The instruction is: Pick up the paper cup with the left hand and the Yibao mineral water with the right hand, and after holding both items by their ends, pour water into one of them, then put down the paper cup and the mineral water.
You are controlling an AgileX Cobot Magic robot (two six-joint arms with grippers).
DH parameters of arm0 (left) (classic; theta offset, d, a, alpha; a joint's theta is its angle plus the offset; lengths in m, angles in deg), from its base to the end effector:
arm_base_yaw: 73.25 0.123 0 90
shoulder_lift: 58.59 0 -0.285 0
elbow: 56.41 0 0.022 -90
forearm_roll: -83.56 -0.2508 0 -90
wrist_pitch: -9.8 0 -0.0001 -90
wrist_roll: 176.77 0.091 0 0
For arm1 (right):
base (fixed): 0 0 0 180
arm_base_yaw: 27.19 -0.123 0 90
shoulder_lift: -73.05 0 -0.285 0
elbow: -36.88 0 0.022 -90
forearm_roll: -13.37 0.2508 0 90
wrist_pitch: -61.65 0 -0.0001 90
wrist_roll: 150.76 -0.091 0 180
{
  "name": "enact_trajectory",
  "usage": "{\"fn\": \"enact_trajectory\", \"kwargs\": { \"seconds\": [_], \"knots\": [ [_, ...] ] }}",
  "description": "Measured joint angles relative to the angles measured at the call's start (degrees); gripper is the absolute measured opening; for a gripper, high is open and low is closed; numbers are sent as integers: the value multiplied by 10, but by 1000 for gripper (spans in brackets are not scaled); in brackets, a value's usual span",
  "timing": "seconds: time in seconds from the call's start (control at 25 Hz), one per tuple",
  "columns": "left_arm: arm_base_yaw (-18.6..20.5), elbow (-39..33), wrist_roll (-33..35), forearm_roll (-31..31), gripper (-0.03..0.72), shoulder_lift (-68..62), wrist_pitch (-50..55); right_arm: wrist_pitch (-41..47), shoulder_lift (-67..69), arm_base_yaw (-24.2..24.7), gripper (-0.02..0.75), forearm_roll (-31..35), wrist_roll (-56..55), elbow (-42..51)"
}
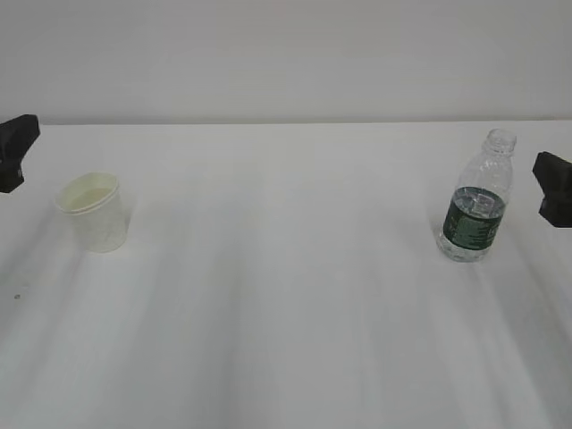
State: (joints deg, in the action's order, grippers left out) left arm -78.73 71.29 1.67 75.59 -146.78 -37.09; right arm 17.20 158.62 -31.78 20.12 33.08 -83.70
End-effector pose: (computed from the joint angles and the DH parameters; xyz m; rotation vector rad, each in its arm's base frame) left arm 0.2558 -0.0338 0.2221 0.2113 1.6255 -0.1041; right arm 0.2288 0.0109 0.1974 0.0048 1.7576 -0.0015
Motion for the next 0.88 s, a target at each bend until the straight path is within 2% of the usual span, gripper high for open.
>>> {"fn": "enact_trajectory", "kwargs": {
  "seconds": [0.44,0.88],
  "knots": [
    [0,-1,0,0,519,40,39,55,-47,0,591,-2,1,0],
    [0,-1,0,0,519,81,76,148,-94,0,591,-2,1,-17]
  ]
}}
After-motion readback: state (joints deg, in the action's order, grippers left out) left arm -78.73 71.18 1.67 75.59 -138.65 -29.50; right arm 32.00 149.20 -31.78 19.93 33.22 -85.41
